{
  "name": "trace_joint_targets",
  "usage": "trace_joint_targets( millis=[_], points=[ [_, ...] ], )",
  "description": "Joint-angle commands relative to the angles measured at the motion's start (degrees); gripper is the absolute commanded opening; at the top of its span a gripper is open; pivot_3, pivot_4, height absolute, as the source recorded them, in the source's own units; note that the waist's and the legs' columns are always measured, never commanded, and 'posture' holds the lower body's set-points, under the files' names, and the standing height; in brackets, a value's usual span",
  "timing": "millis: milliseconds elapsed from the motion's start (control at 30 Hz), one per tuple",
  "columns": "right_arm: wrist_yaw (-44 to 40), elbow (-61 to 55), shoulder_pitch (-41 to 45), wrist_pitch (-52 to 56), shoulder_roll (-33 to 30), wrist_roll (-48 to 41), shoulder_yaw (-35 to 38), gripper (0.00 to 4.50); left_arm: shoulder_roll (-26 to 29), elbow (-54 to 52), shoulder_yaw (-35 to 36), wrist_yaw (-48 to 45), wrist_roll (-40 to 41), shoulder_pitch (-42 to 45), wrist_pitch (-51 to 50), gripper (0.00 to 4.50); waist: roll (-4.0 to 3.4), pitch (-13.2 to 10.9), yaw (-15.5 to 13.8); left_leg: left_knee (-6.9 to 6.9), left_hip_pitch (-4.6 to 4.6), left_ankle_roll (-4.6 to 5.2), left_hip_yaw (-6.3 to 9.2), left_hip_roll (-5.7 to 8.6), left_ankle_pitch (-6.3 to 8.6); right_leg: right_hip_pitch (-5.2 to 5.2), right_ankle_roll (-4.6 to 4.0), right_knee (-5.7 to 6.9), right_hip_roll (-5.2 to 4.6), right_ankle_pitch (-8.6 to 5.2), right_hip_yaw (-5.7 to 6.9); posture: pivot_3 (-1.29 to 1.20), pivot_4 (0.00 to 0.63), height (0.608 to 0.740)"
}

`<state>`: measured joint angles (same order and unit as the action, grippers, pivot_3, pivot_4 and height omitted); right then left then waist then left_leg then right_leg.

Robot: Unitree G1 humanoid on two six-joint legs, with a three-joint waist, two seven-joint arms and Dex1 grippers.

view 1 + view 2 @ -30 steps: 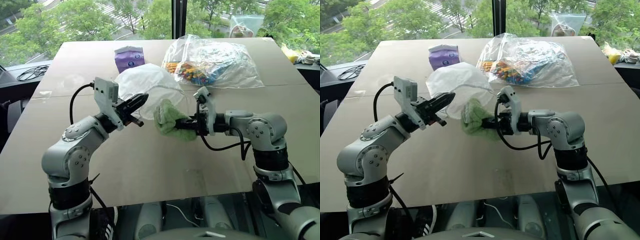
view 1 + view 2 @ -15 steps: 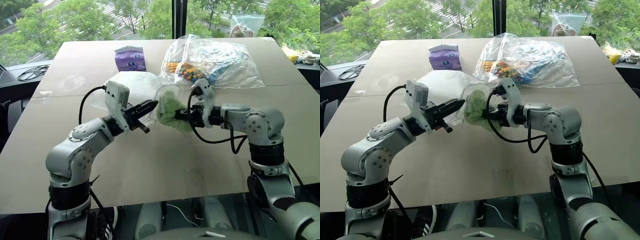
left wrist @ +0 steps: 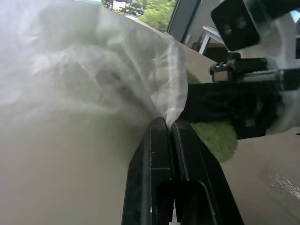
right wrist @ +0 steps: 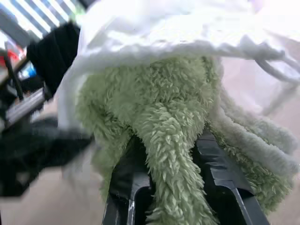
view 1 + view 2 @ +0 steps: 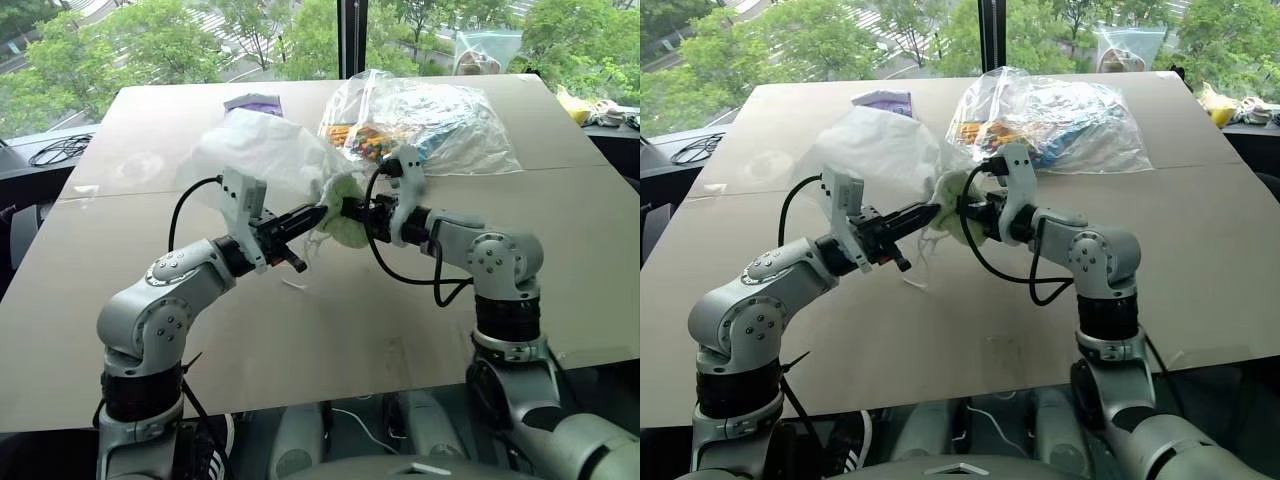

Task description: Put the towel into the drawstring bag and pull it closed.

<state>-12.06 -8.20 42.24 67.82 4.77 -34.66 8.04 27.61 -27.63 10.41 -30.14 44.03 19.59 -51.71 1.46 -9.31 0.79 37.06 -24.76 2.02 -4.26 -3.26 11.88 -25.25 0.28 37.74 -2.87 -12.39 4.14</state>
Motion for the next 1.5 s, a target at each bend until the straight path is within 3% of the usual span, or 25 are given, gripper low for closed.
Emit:
trace_joint_targets(
  millis=[33, 133, 200, 267, 400, 500, 567, 667, 767, 867, 900, 967, 1100, 1167, 1267, 1367, 1400, 1500],
  points=[
    [-3.76, -6.73, -1.24, 4.48, -2.14, -4.27, -4.95, 0.28, 0.06, -1.06, -1.07, -0.66, 0.83, 1.05, 1.17, 0.0, -0.01, -0.01, -0.25, 0.01, -0.03, 0.0, 0.06, -0.01, 0.0, 0.02, -0.01, -0.03, -0.05, -0.01, 0.06, 0.0, 0.15, 0.74],
    [4.71, -2.67, -0.27, 0.24, 1.2, -0.1, -0.82, 0.28, -0.31, -0.16, -2.25, -1.37, 0.61, 1.94, 1.73, 0.0, 0.0, -0.01, -0.08, 0.04, -0.03, 0.01, -0.06, 0.02, 0.0, 0.03, -0.01, -0.05, -0.13, 0.0, -0.04, 0.0, 0.15, 0.74],
    [0.67, -4.67, -1.63, 0.62, -3.1, 0.59, -6.05, 0.28, -0.67, 0.43, -2.82, -1.55, 0.62, 2.55, 2.06, 0.0, -0.01, -0.03, -0.02, 0.08, -0.04, 0.01, -0.06, 0.05, 0.0, 0.02, 0.01, -0.05, -0.13, 0.0, -0.04, 0.0, 0.15, 0.74],
    [-0.8, -6.38, -2.73, 2.94, -1.69, -3.91, -4.44, 0.28, -1.27, 1.08, -3.41, -1.63, 0.72, 3.27, 2.42, 0.0, 0.0, -0.02, -0.1, 0.09, -0.03, 0.01, -0.05, 0.05, 0.0, 0.04, 0.0, -0.05, -0.13, -0.01, -0.03, 0.0, 0.15, 0.74],
    [7.43, -1.83, -1.34, 1.87, 4.97, -6.32, 6.43, 0.28, -1.53, 1.82, -4.48, -2.89, 1.07, 3.8, 2.87, 0.0, 0.01, -0.04, -0.02, 0.07, -0.03, 0.01, -0.03, 0.04, 0.0, 0.02, 0.01, -0.02, 0.01, 0.0, -0.08, 0.0, 0.15, 0.74],
    [2.59, -5.85, -3.63, 7.03, 4.25, -13.65, 5.3, 0.28, -1.62, 2.35, -5.28, -4.11, 1.35, 4.3, 3.05, 0.0, 0.0, -0.06, -0.05, 0.06, -0.04, 0.01, 0.05, 0.03, 0.0, 0.03, 0.0, -0.01, 0.01, 0.0, 0.02, 0.0, 0.15, 0.74],
    [11.33, -0.98, -1.34, 3.33, 7.9, -13.84, 12.96, 0.28, -1.8, 2.64, -5.56, -5.01, 1.98, 4.85, 2.83, 0.0, -0.01, -0.06, 0.06, 0.06, -0.03, 0.01, 0.01, 0.02, 0.0, 0.02, 0.0, -0.02, 0.02, 0.0, -0.04, 0.0, 0.15, 0.74],
    [4.24, -4.95, -3.88, 8.96, 4.05, -20.98, 9.2, 0.28, -1.97, 3.08, -5.88, -6.34, 3.57, 5.83, 2.21, 0.0, -0.01, -0.07, 0.01, 0.07, -0.04, 0.01, 0.01, 0.04, 0.0, 0.03, 0.0, -0.02, -0.02, 0.0, -0.04, 0.0, 0.15, 0.74],
    [16.96, 1.46, -0.58, 0.18, 9.41, -21.81, 18.61, 0.28, -2.06, 3.65, -6.11, -7.34, 4.9, 6.73, 1.6, 0.0, 0.0, -0.08, 0.02, 0.07, -0.03, 0.01, 0.01, 0.04, 0.0, 0.04, 0.0, -0.03, 0.0, 0.0, -0.06, 0.0, 0.15, 0.74],
    [10.39, -2.79, -4.09, 6.43, 4.7, -25.63, 9.79, 0.28, -2.32, 4.2, -6.12, -7.79, 6.61, 7.71, 0.88, 0.0, -0.06, -0.16, -0.01, 0.08, -0.01, 0.01, 0.02, 0.07, 0.0, 0.06, 0.0, -0.02, -0.01, 0.0, -0.04, 0.0, 0.15, 0.74],
    [11.54, -3.4, -4.29, 4.01, 6.03, -25.65, 10.18, 0.28, -2.5, 4.45, -6.18, -7.88, 7.07, 8.09, 0.75, 0.0, -0.07, -0.17, 0.35, 0.08, -0.05, 0.02, -0.02, 0.06, 0.0, 0.01, 0.01, -0.03, 0.0, 0.0, -0.1, 0.0, 0.15, 0.74],
    [21.61, 0.84, -2.54, -4.58, 10.8, -24.82, 16.07, 0.28, -2.8, 5.23, -6.15, -8.14, 7.8, 8.73, 0.63, 0.0, -0.05, -0.17, 0.34, 0.06, -0.03, 0.02, -0.06, 0.05, 0.0, 0.0, 0.01, -0.02, 0.07, 0.0, -0.2, 0.0, 0.15, 0.74],
    [18.93, -2.25, -5.22, -3.74, 8.71, -28.7, 9.67, 0.28, -3.87, 6.94, -6.34, -8.05, 8.72, 10.0, 0.4, 0.0, -0.13, -0.27, 0.16, 0.07, -0.03, 0.02, 0.01, 0.06, 0.0, 0.02, 0.01, -0.03, 0.07, 0.0, -0.12, 0.0, 0.15, 0.74],
    [28.28, 0.79, -3.36, -11.08, 13.02, -30.22, 14.53, 0.28, -4.29, 7.77, -6.44, -8.15, 9.07, 10.5, 0.38, 0.0, -0.12, -0.27, 0.25, 0.07, -0.03, 0.02, -0.08, 0.05, 0.0, 0.0, 0.01, -0.04, 0.08, 0.0, -0.24, 0.0, 0.15, 0.74],
    [27.55, -1.32, -5.39, -9.43, 10.47, -33.53, 9.01, 0.28, -5.46, 9.6, -6.89, -7.84, 8.27, 11.48, 1.02, 0.0, -0.13, -0.29, 0.0, 0.07, -0.03, 0.02, -0.02, 0.07, 0.0, 0.02, 0.02, -0.04, 0.08, 0.0, -0.18, 0.0, 0.15, 0.74],
    [30.14, -1.05, -5.69, -12.94, 9.78, -33.16, 8.02, 0.28, -6.66, 11.77, -7.08, -7.65, 7.4, 12.7, 1.98, 0.0, -0.13, -0.29, 0.15, 0.07, -0.04, 0.02, -0.08, 0.06, 0.0, 0.0, 0.02, -0.04, 0.08, 0.0, -0.24, 0.0, 0.15, 0.74],
    [29.17, -1.23, -5.94, -12.67, 8.39, -33.1, 6.65, 1.31, -6.86, 12.31, -7.13, -7.73, 7.06, 13.04, 2.23, 0.0, -0.13, -0.29, 0.13, 0.07, -0.04, 0.02, -0.04, 0.06, 0.0, 0.02, 0.02, -0.04, 0.08, 0.0, -0.21, 0.0, 0.15, 0.74],
    [28.13, -2.04, -7.19, -12.1, 5.32, -31.36, 3.02, 2.57, -7.09, 13.59, -7.43, -7.9, 6.13, 13.87, 3.06, 0.0, -0.12, -0.29, 0.15, 0.06, -0.02, 0.02, -0.04, 0.05, 0.0, 0.01, 0.02, -0.04, 0.1, 0.0, -0.22, 0.0, 0.15, 0.74]
  ],
)
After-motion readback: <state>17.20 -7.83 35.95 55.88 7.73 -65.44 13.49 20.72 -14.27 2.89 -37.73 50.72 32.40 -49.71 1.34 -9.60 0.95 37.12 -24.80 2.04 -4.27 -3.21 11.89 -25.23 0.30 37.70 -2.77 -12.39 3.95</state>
